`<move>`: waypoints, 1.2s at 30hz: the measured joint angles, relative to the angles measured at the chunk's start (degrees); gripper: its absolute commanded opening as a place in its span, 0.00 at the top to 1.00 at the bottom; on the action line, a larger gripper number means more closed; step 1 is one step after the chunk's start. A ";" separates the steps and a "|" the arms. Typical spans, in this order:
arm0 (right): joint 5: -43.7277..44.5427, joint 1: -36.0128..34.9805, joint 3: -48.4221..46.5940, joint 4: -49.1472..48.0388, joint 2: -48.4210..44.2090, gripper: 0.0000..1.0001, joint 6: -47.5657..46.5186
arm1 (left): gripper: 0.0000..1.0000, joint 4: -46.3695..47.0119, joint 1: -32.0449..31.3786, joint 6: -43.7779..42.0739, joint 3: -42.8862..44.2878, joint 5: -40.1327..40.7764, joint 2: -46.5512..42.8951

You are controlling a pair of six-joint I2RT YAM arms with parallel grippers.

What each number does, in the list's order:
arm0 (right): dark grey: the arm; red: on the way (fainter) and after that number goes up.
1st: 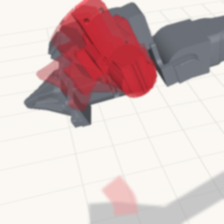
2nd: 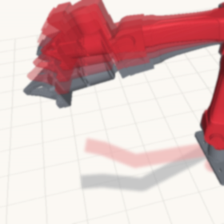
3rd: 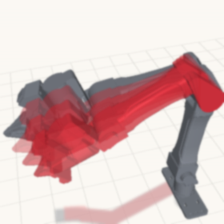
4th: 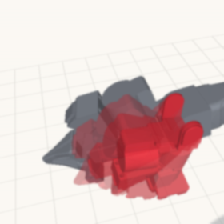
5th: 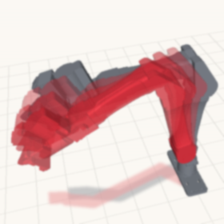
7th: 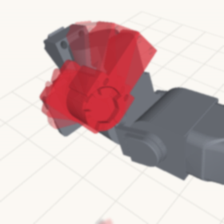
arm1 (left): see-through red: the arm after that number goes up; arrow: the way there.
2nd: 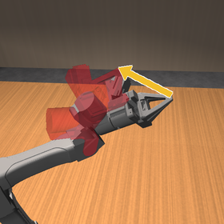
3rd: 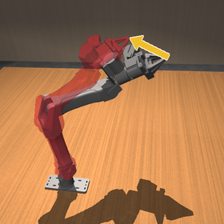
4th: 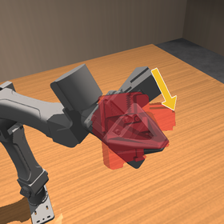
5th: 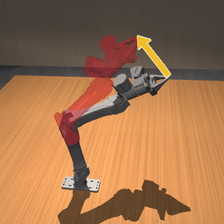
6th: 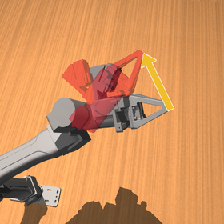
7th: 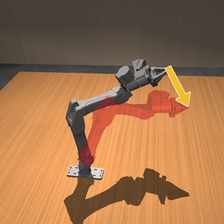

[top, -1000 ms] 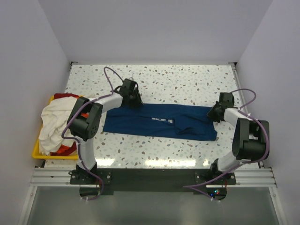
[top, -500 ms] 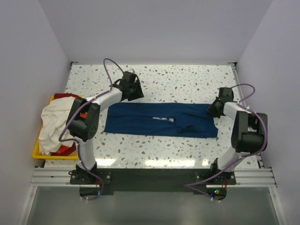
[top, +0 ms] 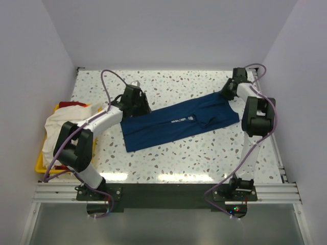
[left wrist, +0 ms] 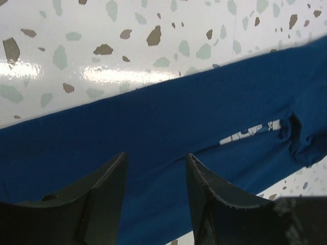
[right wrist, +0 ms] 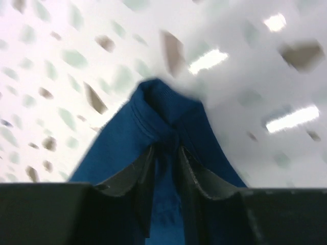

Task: Fold and stack the t-shirts
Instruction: Fold the tshirt

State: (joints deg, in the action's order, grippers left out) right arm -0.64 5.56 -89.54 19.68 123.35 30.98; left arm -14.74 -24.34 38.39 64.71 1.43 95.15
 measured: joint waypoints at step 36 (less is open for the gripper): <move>3.80 -7.74 26.23 1.27 -23.80 0.69 0.98 | 0.54 4.87 -17.14 1.55 -17.05 15.96 -1.22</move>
State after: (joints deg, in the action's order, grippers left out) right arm 3.16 -2.17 -63.31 20.95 99.55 31.97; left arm -9.87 -41.47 39.94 47.66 17.39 93.93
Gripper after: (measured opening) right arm 0.332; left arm 0.461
